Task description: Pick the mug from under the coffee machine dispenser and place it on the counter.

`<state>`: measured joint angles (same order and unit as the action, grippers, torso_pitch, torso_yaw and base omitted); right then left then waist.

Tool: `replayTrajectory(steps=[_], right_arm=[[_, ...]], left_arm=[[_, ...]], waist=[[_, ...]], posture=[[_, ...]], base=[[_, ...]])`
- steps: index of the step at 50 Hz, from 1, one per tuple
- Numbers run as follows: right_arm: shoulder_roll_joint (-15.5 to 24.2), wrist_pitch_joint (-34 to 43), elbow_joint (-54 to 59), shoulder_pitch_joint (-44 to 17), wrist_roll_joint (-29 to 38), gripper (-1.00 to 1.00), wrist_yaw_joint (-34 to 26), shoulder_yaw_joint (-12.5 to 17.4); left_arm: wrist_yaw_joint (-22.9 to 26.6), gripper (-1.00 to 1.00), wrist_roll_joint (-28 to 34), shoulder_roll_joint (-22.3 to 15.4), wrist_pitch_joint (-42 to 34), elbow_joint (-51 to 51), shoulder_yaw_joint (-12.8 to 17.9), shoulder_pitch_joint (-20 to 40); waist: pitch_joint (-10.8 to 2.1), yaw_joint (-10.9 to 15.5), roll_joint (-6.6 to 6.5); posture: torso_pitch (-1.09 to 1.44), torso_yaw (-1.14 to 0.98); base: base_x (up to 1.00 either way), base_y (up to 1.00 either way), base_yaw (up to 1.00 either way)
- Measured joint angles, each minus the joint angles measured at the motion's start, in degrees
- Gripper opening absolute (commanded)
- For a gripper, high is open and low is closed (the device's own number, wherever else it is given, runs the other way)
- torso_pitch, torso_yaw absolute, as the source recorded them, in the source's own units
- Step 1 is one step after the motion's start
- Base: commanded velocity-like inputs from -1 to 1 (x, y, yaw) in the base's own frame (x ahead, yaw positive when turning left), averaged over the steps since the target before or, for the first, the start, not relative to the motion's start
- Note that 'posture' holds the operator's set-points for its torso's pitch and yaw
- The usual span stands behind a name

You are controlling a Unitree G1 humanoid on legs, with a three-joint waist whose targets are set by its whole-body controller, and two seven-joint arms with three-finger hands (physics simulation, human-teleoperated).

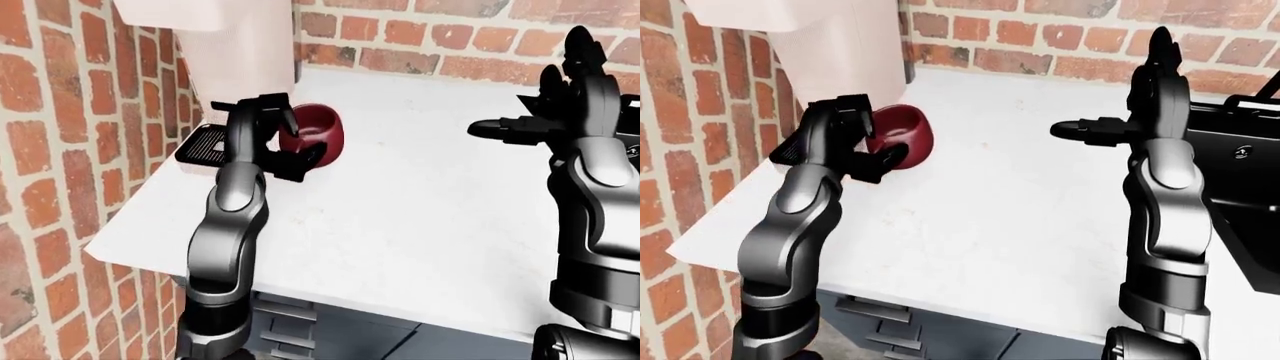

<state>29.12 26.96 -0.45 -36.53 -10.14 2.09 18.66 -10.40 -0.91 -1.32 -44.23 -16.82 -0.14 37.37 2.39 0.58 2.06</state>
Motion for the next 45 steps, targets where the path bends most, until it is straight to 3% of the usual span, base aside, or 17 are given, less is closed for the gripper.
replayTrajectory(steps=[21,45], right_arm=[[0.14,-0.32,0.19,0.19,-0.04,1.00,-0.14,0.05],[0.24,0.07,0.03,-0.06,-0.25,1.00,-0.16,0.09]], left_arm=[[3.54,-1.00,3.23,5.69,4.04,-1.24,-4.52,-6.20],[6.42,-1.00,5.06,7.93,7.77,-1.15,-7.22,-12.67]], waist=[[-0.13,0.34,0.74],[-0.16,0.59,1.10]], posture=[[0.00,0.00],[0.00,0.00]], base=[[0.00,0.00,0.00],[0.00,0.00,0.00]])
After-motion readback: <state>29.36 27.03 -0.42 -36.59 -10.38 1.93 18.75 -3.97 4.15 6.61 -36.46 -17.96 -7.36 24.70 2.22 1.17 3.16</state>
